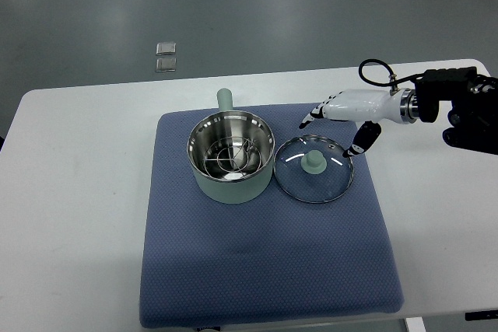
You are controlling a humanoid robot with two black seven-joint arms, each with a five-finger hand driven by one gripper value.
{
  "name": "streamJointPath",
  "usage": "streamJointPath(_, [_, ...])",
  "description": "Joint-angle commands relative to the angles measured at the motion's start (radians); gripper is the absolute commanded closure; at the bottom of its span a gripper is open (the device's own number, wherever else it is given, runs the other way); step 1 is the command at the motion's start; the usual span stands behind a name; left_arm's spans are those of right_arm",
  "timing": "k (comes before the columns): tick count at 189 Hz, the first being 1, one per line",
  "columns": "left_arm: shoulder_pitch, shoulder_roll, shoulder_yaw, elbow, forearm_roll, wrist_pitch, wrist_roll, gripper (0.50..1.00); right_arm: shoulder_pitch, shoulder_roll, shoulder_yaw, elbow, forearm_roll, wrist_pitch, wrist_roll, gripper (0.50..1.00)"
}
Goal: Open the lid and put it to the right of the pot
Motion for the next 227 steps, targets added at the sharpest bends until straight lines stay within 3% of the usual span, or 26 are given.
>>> streamJointPath(1, [0.0, 0.0, 0.0, 0.0, 0.0, 0.0, 0.0, 0.5, -0.046, -0.053, 0.12, -0.004, 0.004, 0.009, 0.0, 0.644])
streamJointPath(18, [0.0, 0.0, 0.0, 0.0, 0.0, 0.0, 0.0, 0.5, -0.083, -0.074, 0.195, -0.01, 0.009, 0.022, 0.0, 0.644])
streamJointPath(20, [0.0, 0.0, 0.0, 0.0, 0.0, 0.0, 0.0, 0.5, -0.14, -0.092, 0.33, -0.016, 0.038, 0.058, -0.001, 0.644])
streamJointPath(37, [0.0, 0.0, 0.0, 0.0, 0.0, 0.0, 0.0, 0.5, -0.176, -0.095, 0.398, -0.019, 0.064, 0.083, -0.003, 0.646])
streamJointPath(38, [0.0, 0.0, 0.0, 0.0, -0.001, 0.0, 0.0, 0.5, -0.239, -0.097, 0.507, -0.031, 0.119, 0.121, -0.006, 0.648])
streamJointPath(48, [0.0, 0.0, 0.0, 0.0, 0.0, -0.001, 0.0, 0.5, -0.296, -0.097, 0.609, -0.047, 0.159, 0.146, -0.011, 0.65])
streamJointPath(57, [0.0, 0.0, 0.0, 0.0, 0.0, -0.001, 0.0, 0.5, -0.296, -0.097, 0.609, -0.047, 0.159, 0.146, -0.011, 0.65])
streamJointPath(58, [0.0, 0.0, 0.0, 0.0, 0.0, 0.0, 0.0, 0.5, -0.352, -0.092, 0.712, -0.07, 0.185, 0.163, -0.012, 0.65])
streamJointPath(70, [0.0, 0.0, 0.0, 0.0, 0.0, -0.001, 0.0, 0.5, -0.42, -0.074, 0.85, -0.1, 0.199, 0.181, -0.014, 0.65])
streamJointPath(80, [0.0, 0.0, 0.0, 0.0, 0.0, -0.001, 0.0, 0.5, -0.42, -0.074, 0.85, -0.1, 0.199, 0.181, -0.014, 0.65])
streamJointPath(81, [0.0, 0.0, 0.0, 0.0, 0.0, 0.0, 0.0, 0.5, -0.486, -0.045, 0.975, -0.125, 0.204, 0.195, -0.014, 0.648])
streamJointPath(95, [0.0, 0.0, 0.0, 0.0, 0.0, 0.0, 0.0, 0.5, -0.586, 0.026, 1.16, -0.156, 0.204, 0.223, -0.018, 0.648])
streamJointPath(120, [0.0, 0.0, 0.0, 0.0, 0.0, 0.0, 0.0, 0.5, -0.689, 0.115, 1.41, -0.2, 0.204, 0.298, -0.076, 0.65])
streamJointPath(130, [0.0, 0.0, 0.0, 0.0, 0.0, 0.0, 0.0, 0.5, -0.689, 0.115, 1.41, -0.2, 0.204, 0.298, -0.076, 0.65])
streamJointPath(135, [0.0, 0.0, 0.0, 0.0, -0.001, 0.0, 0.0, 0.5, -0.736, 0.161, 1.52, -0.217, 0.204, 0.341, -0.106, 0.65])
streamJointPath(154, [0.0, 0.0, 0.0, 0.0, -0.001, 0.0, 0.0, 0.5, -0.767, 0.194, 1.589, -0.22, 0.204, 0.365, -0.126, 0.65])
streamJointPath(165, [0.0, 0.0, 0.0, 0.0, 0.0, -0.001, 0.0, 0.5, -0.825, 0.262, 1.709, -0.22, 0.205, 0.394, -0.17, 0.65])
streamJointPath(200, [0.0, 0.0, 0.0, 0.0, 0.0, 0.0, 0.0, 0.5, -0.9, 0.38, 1.865, -0.22, 0.211, 0.407, -0.233, 0.646])
streamJointPath(227, [0.0, 0.0, 0.0, 0.0, -0.001, -0.001, 0.0, 0.5, -0.936, 0.434, 1.918, -0.222, 0.236, 0.448, -0.251, 0.642])
